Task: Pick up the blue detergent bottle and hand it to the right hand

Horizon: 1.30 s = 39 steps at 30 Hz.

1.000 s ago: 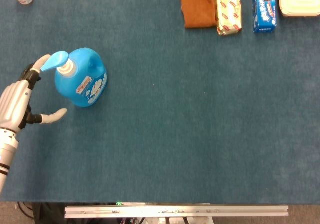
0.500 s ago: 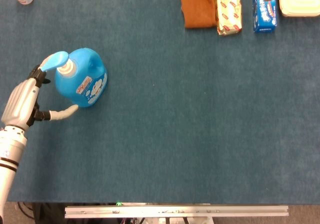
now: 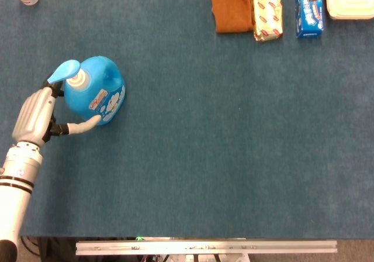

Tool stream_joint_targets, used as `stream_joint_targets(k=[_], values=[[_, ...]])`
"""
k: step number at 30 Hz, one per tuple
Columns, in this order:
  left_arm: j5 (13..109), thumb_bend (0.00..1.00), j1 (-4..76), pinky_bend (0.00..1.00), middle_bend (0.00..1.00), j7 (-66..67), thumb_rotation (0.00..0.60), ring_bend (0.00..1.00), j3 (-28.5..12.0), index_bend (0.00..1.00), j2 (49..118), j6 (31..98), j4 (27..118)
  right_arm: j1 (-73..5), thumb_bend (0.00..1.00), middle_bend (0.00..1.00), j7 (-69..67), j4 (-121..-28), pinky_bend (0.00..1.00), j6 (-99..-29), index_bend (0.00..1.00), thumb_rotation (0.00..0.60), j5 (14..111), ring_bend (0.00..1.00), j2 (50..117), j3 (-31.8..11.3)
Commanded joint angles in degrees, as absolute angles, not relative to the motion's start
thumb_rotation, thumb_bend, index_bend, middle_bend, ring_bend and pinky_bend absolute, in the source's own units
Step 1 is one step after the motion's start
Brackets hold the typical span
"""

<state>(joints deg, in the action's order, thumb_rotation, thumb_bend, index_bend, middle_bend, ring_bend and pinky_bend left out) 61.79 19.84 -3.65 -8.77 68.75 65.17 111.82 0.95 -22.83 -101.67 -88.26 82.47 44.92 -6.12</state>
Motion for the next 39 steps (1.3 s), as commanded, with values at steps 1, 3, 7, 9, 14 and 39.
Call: stream_joint_targets(k=[1, 3, 7, 9, 14, 39], values=[[60.42, 0.15, 20.32, 0.28, 0.09, -2.62, 0.485, 0.08, -9.95, 0.0, 70.87, 66.76, 110.86, 1.04, 0.0, 0.1, -22.92, -101.63, 0.08, -88.35, 0.0, 0.6, 82.45, 0.0, 44.86, -6.12], [59.99, 0.15, 20.52, 0.29, 0.09, -1.39, 0.516, 0.08, -10.25, 0.0, 72.11, 67.77, 110.22, 1.17, 0.0, 0.1, -23.02, -101.58, 0.08, -88.45, 0.0, 0.6, 82.33, 0.0, 44.79, -6.13], [59.01, 0.15, 21.05, 0.3, 0.09, 0.75, 0.536, 0.08, -10.56, 0.01, 73.62, 68.56, 109.39, 1.28, 0.0, 0.1, -23.27, -101.44, 0.08, -88.51, 0.0, 0.6, 82.27, 0.0, 44.78, -6.14], [58.66, 0.15, 21.19, 0.31, 0.09, 1.39, 0.539, 0.09, -10.73, 0.02, 74.21, 68.94, 109.06, 1.28, 0.0, 0.1, -23.32, -101.31, 0.08, -88.4, 0.0, 0.6, 82.3, 0.0, 44.82, -6.09], [57.99, 0.15, 20.88, 0.35, 0.1, 1.88, 0.55, 0.1, -11.01, 0.02, 74.5, 69.9, 108.43, 1.27, 0.0, 0.1, -23.45, -101.03, 0.08, -88.06, 0.0, 0.6, 82.27, 0.0, 44.78, -5.99], [60.5, 0.15, 18.2, 0.53, 0.17, 2.4, 0.6, 0.23, -9.63, 0.11, 74.21, 72.86, 107.02, 0.94, 0.0, 0.1, -22.86, -101.38, 0.08, -87.35, 0.0, 0.6, 82.72, 0.0, 44.38, -5.83]])
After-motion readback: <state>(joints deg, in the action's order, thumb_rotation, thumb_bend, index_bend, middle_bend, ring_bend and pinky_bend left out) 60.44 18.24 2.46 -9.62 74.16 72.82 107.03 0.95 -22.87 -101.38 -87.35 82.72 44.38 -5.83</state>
